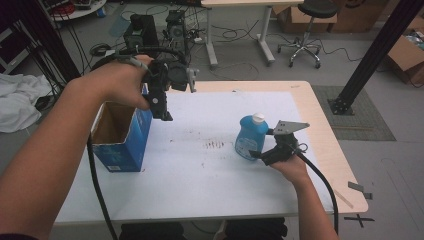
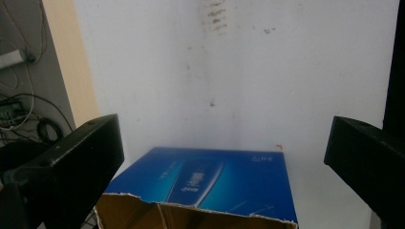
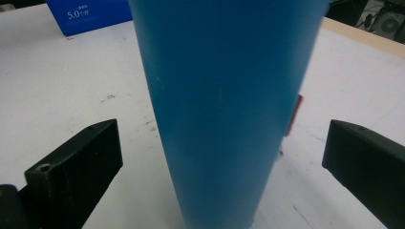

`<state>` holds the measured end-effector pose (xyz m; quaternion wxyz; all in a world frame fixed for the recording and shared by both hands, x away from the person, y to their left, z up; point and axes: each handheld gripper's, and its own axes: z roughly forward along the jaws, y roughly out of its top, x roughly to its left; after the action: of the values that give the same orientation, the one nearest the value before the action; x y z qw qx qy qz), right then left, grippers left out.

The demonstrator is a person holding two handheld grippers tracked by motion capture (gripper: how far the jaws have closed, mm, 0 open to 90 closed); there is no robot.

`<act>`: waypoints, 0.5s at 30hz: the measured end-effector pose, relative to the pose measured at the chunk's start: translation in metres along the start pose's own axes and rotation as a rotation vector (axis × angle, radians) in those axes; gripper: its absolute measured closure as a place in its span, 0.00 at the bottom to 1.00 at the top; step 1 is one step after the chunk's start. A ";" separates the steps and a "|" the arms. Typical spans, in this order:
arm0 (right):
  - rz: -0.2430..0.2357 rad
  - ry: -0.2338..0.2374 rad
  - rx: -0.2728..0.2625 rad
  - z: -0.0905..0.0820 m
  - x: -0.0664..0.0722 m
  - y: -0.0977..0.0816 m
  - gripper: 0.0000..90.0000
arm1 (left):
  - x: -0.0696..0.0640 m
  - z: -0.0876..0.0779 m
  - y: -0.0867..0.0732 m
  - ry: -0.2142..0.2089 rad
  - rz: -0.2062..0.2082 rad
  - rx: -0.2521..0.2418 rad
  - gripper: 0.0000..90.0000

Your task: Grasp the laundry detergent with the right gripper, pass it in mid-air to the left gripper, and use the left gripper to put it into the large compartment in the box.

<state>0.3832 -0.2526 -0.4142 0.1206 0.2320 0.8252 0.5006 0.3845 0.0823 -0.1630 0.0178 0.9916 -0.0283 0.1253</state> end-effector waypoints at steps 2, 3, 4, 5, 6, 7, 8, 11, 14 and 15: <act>-0.002 0.000 -0.003 0.004 0.000 -0.001 0.00 | 0.000 0.000 0.000 0.002 0.002 -0.001 0.00; -0.001 0.001 -0.005 0.006 0.001 -0.001 0.00 | 0.000 0.000 0.000 0.002 0.003 -0.001 0.00; 0.002 0.000 -0.007 0.008 0.001 -0.002 0.00 | 0.000 0.000 0.000 0.002 0.002 -0.001 0.00; 0.002 -0.003 -0.007 0.009 0.001 -0.002 0.00 | 0.000 0.000 0.000 0.002 0.002 0.000 0.00; 0.003 -0.005 -0.009 0.010 0.001 -0.003 0.00 | -0.001 0.000 -0.001 0.002 0.000 -0.003 0.00; 0.005 -0.009 -0.014 0.011 0.001 -0.004 0.00 | -0.001 0.000 -0.001 0.001 0.000 -0.001 0.00; 0.008 -0.009 -0.019 0.013 0.002 -0.004 0.00 | -0.001 0.000 -0.001 0.002 -0.002 -0.001 0.00; 0.004 -0.017 -0.037 0.015 0.003 -0.005 0.00 | -0.001 0.000 -0.003 0.003 -0.003 0.002 0.00; 0.008 -0.020 -0.056 0.018 0.004 -0.006 0.00 | -0.001 0.001 -0.004 0.004 -0.006 0.000 0.00; 0.010 -0.020 -0.060 0.018 0.004 -0.006 0.00 | -0.001 0.001 -0.004 0.002 -0.006 0.002 0.00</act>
<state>0.3862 -0.2390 -0.4281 0.1332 0.2376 0.8075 0.5233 0.3839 0.0859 -0.1641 0.0170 0.9915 -0.0254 0.1265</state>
